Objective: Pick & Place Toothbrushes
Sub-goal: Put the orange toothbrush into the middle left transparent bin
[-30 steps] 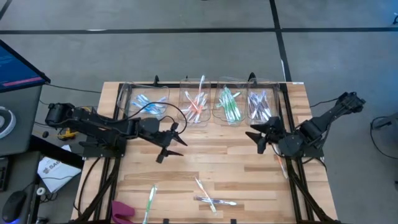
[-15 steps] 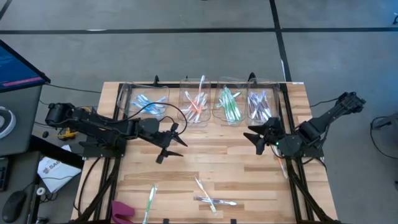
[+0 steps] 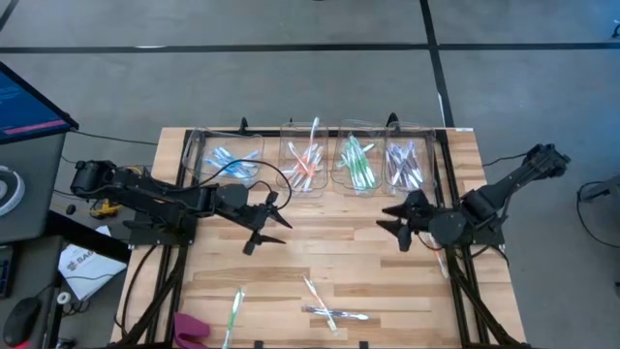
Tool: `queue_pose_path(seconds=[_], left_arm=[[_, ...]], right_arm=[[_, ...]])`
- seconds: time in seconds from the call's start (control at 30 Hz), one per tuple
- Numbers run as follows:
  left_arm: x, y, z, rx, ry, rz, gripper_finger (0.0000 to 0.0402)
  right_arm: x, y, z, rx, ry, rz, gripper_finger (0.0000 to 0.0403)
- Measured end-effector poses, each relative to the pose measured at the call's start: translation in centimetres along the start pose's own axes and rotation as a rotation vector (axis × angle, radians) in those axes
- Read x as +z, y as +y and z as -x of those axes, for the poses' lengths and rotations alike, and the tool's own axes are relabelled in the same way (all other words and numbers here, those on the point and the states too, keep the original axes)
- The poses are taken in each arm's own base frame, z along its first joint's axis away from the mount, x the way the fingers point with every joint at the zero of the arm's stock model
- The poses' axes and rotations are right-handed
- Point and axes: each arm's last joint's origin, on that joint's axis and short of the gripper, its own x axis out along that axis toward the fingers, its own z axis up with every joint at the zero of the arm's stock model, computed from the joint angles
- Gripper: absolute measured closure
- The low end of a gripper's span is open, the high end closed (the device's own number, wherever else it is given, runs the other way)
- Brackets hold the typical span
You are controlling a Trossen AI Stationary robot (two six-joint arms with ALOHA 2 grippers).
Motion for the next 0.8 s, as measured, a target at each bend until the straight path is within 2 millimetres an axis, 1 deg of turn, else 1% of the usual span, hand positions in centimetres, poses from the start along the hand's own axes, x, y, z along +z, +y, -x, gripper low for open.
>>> queue_pose_path(seconds=[0.13,0.27,0.43,0.57,0.67,0.8], left_arm=[[0.0,0.0,0.0,0.000,0.000,0.000,0.0192],[0.0,0.0,0.0,0.000,0.000,0.000,0.0192],[0.0,0.0,0.0,0.000,0.000,0.000,0.0192],[0.0,0.0,0.0,0.000,0.000,-0.001,0.0192],[0.0,0.0,0.0,0.001,0.000,-0.001,0.0192],[0.0,0.0,0.0,0.000,0.000,-0.001,0.0192]], right_arm=[[-0.8,-0.2,-0.5,0.013,0.141,-0.027,0.0177],[-1.8,-1.2,-0.8,-0.075,0.304,-0.106,0.0177],[-3.4,-2.4,-0.9,-0.237,0.569,-0.284,0.0177],[-4.4,-3.1,-0.7,-0.391,0.731,-0.385,0.0177],[-4.9,-3.7,-0.4,-0.534,0.795,-0.432,0.0177],[-5.4,-4.4,-0.2,-0.700,0.827,-0.455,0.0177]])
